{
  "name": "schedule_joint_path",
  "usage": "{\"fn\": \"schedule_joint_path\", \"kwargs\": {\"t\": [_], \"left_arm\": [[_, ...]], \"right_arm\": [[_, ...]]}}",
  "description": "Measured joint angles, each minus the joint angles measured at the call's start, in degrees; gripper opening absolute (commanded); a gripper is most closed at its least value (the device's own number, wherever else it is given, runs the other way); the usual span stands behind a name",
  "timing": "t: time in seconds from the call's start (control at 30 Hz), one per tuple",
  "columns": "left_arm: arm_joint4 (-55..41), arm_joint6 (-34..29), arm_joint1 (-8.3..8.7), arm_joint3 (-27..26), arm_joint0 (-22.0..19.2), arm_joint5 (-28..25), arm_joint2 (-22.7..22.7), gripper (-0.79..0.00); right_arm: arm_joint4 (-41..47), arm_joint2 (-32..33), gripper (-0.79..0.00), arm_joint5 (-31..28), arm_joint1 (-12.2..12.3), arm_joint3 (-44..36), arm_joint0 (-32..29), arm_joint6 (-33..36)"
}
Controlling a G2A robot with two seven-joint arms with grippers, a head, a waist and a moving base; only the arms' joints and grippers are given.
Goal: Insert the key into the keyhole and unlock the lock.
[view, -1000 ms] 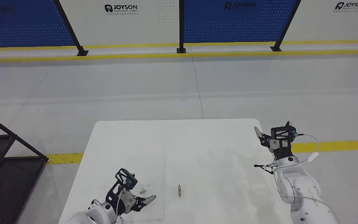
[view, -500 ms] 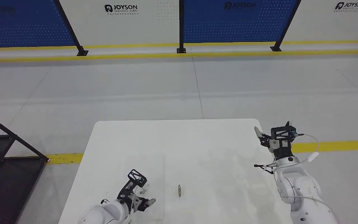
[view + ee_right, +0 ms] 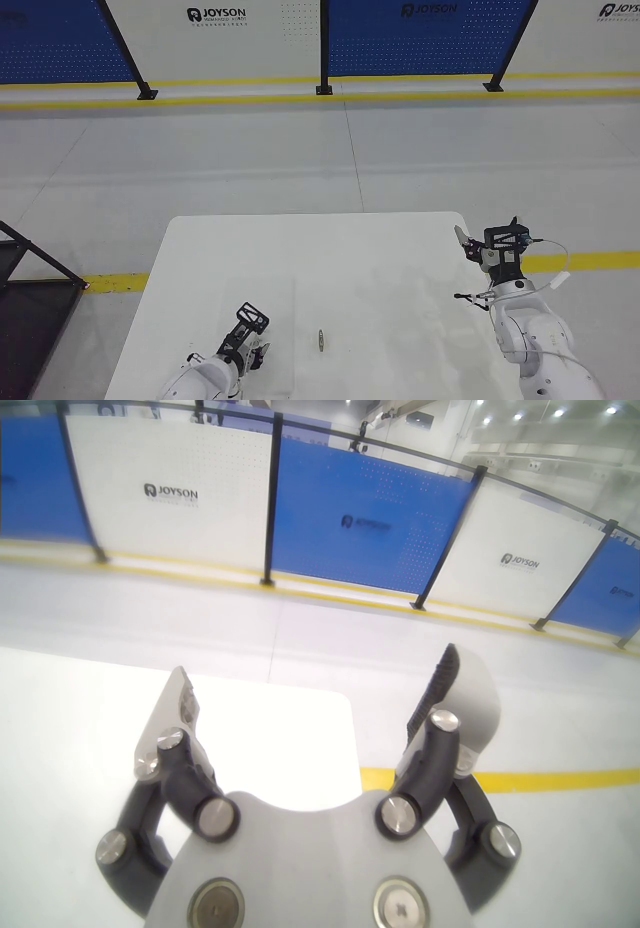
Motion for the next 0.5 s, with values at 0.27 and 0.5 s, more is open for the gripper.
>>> {"fn": "schedule_joint_path", "kwargs": {"t": [0.27, 0.5], "left_arm": [[0.1, 0.1, -0.02, 0.9, -0.8, 0.1, 0.4, -0.400], [0.9, 0.4, 0.10, 0.5, -0.3, 0.4, 0.1, -0.474]], "right_arm": [[0.0, 0.0, 0.000, 0.0, 0.0, 0.0, 0.0, 0.0], [0.0, 0.0, 0.000, 0.0, 0.0, 0.0, 0.0, 0.0]]}}
